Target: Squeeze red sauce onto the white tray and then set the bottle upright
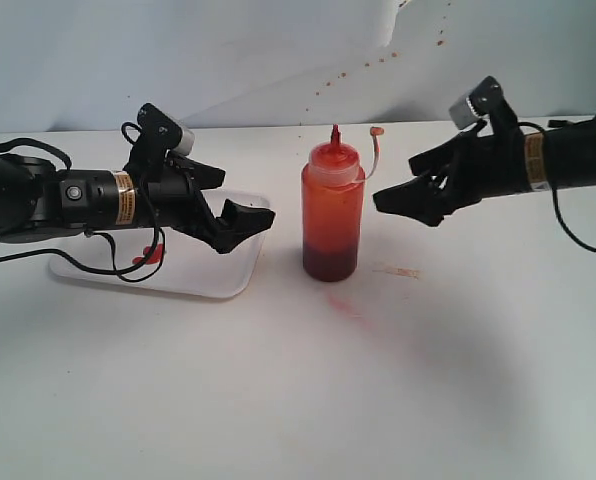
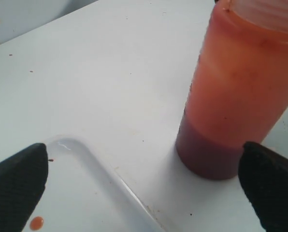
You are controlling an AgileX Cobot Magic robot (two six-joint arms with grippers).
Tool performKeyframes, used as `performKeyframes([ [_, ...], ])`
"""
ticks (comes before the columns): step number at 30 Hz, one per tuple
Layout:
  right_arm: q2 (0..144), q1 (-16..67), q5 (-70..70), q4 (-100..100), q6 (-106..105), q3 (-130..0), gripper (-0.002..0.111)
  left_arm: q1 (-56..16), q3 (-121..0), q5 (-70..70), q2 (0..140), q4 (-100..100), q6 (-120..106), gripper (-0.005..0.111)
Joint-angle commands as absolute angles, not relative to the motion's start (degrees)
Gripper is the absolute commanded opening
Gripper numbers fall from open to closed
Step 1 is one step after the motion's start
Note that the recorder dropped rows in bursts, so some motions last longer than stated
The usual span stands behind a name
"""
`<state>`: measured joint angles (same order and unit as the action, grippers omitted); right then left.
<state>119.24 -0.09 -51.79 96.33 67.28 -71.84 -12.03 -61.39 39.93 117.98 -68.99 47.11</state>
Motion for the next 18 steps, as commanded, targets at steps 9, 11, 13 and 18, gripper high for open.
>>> performKeyframes([
  [9, 117.56, -13.41, -56.79, 99.86, 74.82, -71.8, 0.0, -11.94, -61.67, 40.0, 116.58, -68.55, 47.74, 0.035],
  [11, 115.43, -14.11, -56.44, 99.36, 74.3, -70.5, 0.0, -11.94, -61.55, 39.54, 114.54, -68.9, 48.18, 0.001],
  [13, 110.41, -14.12, -49.77, 92.29, 70.34, -65.41, 0.0, -11.94, -61.55, 39.65, 110.9, -69.45, 53.61, 0.0],
  [18, 97.39, -14.12, -41.99, 63.62, 41.55, -51.09, 0.0, -11.94, -57.84, 35.68, 100.75, -73.55, 55.29, 0.0],
])
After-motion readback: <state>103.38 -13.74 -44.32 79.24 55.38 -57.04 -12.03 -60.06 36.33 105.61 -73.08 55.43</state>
